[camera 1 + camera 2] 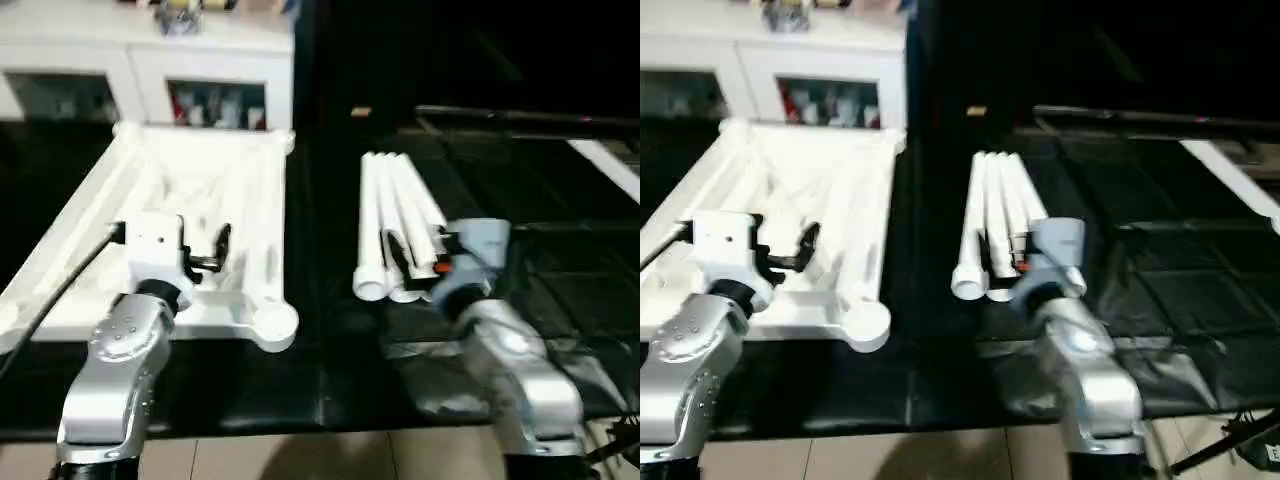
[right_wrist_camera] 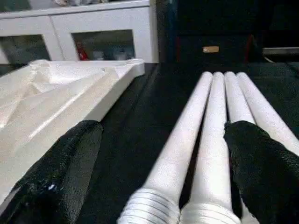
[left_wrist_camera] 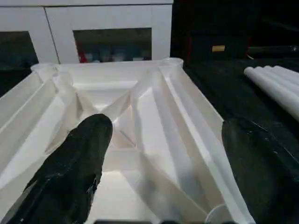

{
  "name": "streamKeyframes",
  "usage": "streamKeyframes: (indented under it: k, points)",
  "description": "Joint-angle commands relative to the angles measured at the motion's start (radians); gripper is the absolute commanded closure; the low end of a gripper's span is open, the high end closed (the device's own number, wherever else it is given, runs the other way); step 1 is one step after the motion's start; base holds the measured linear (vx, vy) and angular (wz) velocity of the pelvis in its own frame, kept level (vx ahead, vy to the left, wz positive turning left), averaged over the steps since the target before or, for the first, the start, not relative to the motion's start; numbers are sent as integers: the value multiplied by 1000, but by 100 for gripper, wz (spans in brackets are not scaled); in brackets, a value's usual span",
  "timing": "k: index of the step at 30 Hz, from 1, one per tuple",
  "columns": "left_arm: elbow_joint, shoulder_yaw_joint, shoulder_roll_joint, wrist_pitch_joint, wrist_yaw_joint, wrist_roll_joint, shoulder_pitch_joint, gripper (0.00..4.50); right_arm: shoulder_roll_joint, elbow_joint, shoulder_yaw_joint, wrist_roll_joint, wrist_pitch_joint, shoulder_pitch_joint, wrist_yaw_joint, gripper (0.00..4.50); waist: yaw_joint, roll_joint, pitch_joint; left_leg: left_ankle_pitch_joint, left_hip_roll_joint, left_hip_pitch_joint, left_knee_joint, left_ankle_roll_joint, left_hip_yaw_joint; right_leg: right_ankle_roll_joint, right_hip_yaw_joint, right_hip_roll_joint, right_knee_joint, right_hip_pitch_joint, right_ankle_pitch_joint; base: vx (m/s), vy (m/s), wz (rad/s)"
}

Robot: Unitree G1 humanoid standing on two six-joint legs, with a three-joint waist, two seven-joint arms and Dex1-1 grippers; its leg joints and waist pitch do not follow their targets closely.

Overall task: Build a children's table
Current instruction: Move to table

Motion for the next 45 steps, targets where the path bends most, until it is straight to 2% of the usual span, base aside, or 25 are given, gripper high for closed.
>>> streamKeyframes:
  k: [1, 4, 6, 7, 9, 10, 12, 13, 14, 16, 17, 18, 19, 20, 22, 23, 25, 28, 30, 34, 36, 38, 39, 41, 45]
  points:
    - [-8, -13, 0, 2, -9, 3, -5, 29, -10, 8, -24, -11, 8, -7, -20, 0, -9, 19, -45, 271, 42, 2, -83, -2, 1, -207, 36, -49, -44, 59, 290, 0, 0, 0]
    - [-7, -8, 1, 8, -7, 0, -9, 29, -12, 7, -31, -10, 6, -9, -19, 0, -3, 11, -26, -70, 38, -5, -94, 30, 22, -208, 72, -105, -99, 70, -91, -81, 3, -4]
    - [-7, -8, 2, 8, -6, -1, -9, 29, -11, 7, -32, -10, 6, -9, -20, 0, 10, 2, -25, -77, 35, -10, -63, 84, 20, -212, 109, -155, -135, 82, -244, -59, -11, 3]
    - [-5, -7, 4, 7, -8, -1, -10, 29, -7, 5, -35, -4, 7, -9, -17, 0, 34, 0, -23, -41, 53, -30, -2, 124, -11, -203, 168, -242, -178, 92, -439, -55, 30, 1]
    - [-4, -4, 7, 6, -10, -1, -10, 29, -2, 2, -34, -2, 6, -7, -14, 0, 42, 4, -22, -34, 56, -45, 13, 135, -29, -222, 172, -248, -185, 84, -469, -54, 94, 0]
    - [-4, -4, 7, 6, -10, -1, -10, 29, -1, 2, -34, -2, 6, -7, -14, 0, 41, 8, -22, -26, 57, -44, -2, 144, -29, -228, 157, -232, -179, 80, -458, -46, 136, 0]
    - [-4, -2, 9, 6, -12, -1, -9, 29, 0, 2, -27, -5, 0, -4, -13, 0, -12, 41, -35, 56, 26, 46, -114, 322, 7, -186, 13, -23, -70, 3, -207, -35, 176, 6]
    - [-6, 0, 10, 6, -13, -2, -6, 29, 1, 4, -22, -7, -4, -2, -13, 0, -12, 41, -35, 56, 26, 46, -114, 322, 7, -186, 13, -23, -70, 3, -207, -29, 202, 8]
    - [-7, 1, 11, 7, -14, -2, -3, 29, 2, 5, -17, -8, -7, -1, -13, 0, -36, 56, -34, 67, 27, 71, -141, 416, 5, -124, -46, 19, 0, -38, -145, -35, 204, 8]
    - [-10, 1, 13, 8, -17, -2, 4, 29, 4, 7, -10, -7, -13, 2, -14, 0, -43, 47, -26, 94, 52, 52, -164, 504, -5, -19, -72, 7, 55, -46, -85, -41, 184, 6]
    - [-11, 1, 14, 8, -19, -2, 7, 29, 5, 8, -8, -9, -15, 3, -15, 0, -35, -4, -33, 3, 30, 13, -121, 408, 21, 23, 0, -100, -46, -9, -59, -65, 130, 3]
    - [-12, 1, 15, 9, -19, -2, 7, 29, 6, 8, -8, -9, -16, 4, -15, 0, 22, -29, -44, -170, 8, -31, 69, 218, 8, -43, 186, -327, -183, 30, -291, -65, 130, 3]
    - [-13, 0, 15, 10, -19, -2, 6, 29, 7, 9, -8, -10, -17, 4, -15, 0, 10, -20, -43, -162, 28, -87, 130, 139, -60, -94, 222, -392, -180, 66, -337, -61, 172, -5]
    - [-12, 0, 16, 10, -19, -1, 5, 29, 7, 11, -8, -11, -20, 5, -15, 0, 7, -2, -48, -135, 20, -110, 157, 62, -95, -132, 205, -384, -165, 84, -351, -55, 217, -24]
    - [-11, 0, 16, 10, -19, -2, 4, 29, 8, 13, -8, -14, -22, 5, -13, 0, -2, -9, -20, -131, 5, -73, 107, -33, -88, -236, 101, -262, -176, 54, -410, -63, 220, -22]
    - [-10, -1, 20, 11, -18, 2, 3, 29, 9, 17, -8, -28, -23, 3, -20, 0, -12, 25, -20, -69, -4, -21, -42, 86, -56, -219, 27, -127, -155, 27, -459, -88, 261, 8]
    - [-9, -4, 25, 11, -17, 8, 3, 29, 6, 20, -4, -43, -23, 0, -30, 0, -70, 74, -37, -158, 38, 34, -135, 222, -81, -139, -43, 20, 27, -26, -200, -92, 266, 12]
    - [-2, -12, 34, -4, -9, 32, -2, 29, 1, 29, 5, -58, -24, -4, -41, 0, -63, 87, -22, -173, 71, 22, -144, 219, -86, -108, -57, 6, 51, -34, -42, -88, 242, 6]
    - [7, -16, 31, -6, -2, 39, -11, 29, 2, 28, -1, -45, -35, -3, -35, 0, -51, 70, -27, -396, 152, 24, -169, -97, -142, -81, -4, -42, 8, 2, -17, -95, 163, 1]
    - [13, -21, 12, -8, -3, 32, -9, 29, -1, 22, -10, -32, -38, -1, -28, 0, -58, 84, -23, -548, 177, -2, -226, -120, -154, 5, -22, -7, 89, -9, -101, -101, 86, 9]
    - [12, -14, -11, -2, 2, 12, -5, 29, -5, 19, -19, -28, -35, -1, -21, 0, -52, 68, -25, -522, 111, -6, -203, -4, -102, -18, -5, -27, 31, 8, -90, -77, -69, 6]
    - [11, -14, -18, 6, 7, 6, -4, 29, -5, 18, -27, -25, -32, -1, -18, 0, -25, 8, -33, -297, 10, -50, -73, 18, -25, -44, 74, -179, -138, 30, -353, -68, -133, -7]
    - [10, -15, -27, 13, 12, 1, -4, 29, -9, 16, -35, -25, -35, -1, -16, 0, 3, -13, -31, -65, 28, -60, -31, 44, -29, 28, 99, -216, -158, 38, -543, -61, -142, -16]
    - [10, -12, -45, 14, 26, -2, -4, 29, -30, 19, -43, -19, -73, -4, 14, 0, 11, -6, -25, -14, 41, -66, -85, 21, -17, 9, 49, -150, -137, 34, -563, -54, -86, -27]
    - [13, -15, -41, 4, 35, 19, -11, 29, -47, 21, -50, -7, -73, -19, 31, 0, -26, 21, -28, -333, 78, -41, -149, -54, -28, -93, 13, -82, -95, 23, -286, -18, -22, -11]
